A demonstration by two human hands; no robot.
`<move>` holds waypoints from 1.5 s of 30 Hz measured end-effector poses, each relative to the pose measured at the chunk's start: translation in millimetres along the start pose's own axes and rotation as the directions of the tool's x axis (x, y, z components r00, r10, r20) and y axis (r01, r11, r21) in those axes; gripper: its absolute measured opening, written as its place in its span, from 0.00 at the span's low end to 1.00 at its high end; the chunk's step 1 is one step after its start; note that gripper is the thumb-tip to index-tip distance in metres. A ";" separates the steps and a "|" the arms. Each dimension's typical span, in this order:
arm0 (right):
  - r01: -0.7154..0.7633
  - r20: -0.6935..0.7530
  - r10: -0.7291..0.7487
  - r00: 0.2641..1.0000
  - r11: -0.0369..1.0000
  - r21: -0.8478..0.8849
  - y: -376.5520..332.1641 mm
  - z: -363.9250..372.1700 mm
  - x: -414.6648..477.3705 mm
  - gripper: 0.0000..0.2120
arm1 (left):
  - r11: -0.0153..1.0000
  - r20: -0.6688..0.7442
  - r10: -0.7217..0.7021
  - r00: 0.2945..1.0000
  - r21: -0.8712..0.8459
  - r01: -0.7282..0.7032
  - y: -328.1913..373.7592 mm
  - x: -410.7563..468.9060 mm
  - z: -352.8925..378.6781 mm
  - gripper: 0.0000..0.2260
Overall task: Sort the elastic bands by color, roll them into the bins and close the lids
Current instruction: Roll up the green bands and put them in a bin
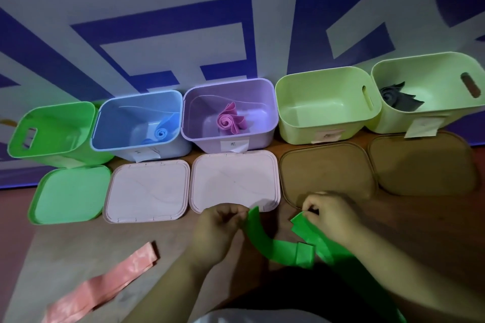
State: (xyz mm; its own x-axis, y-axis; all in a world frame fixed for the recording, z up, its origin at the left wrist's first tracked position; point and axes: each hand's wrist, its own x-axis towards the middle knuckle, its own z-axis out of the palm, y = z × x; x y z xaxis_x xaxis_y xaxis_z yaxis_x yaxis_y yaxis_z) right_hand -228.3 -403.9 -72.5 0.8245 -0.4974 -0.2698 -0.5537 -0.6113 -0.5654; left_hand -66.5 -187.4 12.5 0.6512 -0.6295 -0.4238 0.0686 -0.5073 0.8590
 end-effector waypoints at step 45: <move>0.473 -0.362 -0.310 0.879 0.661 0.583 -230.0 -120.6 -131.5 0.10 | 0.912 0.094 0.394 0.914 -0.164 -0.376 129.2 -133.4 -76.6 0.06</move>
State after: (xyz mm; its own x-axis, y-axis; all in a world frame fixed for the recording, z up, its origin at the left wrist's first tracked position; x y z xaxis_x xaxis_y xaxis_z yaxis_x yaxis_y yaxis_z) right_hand -223.4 -272.1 187.0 0.8543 -0.4710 0.2199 0.0916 -0.2801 -0.9556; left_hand -86.6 -123.8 202.1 0.5512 -0.8309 -0.0765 -0.0579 -0.1295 0.9899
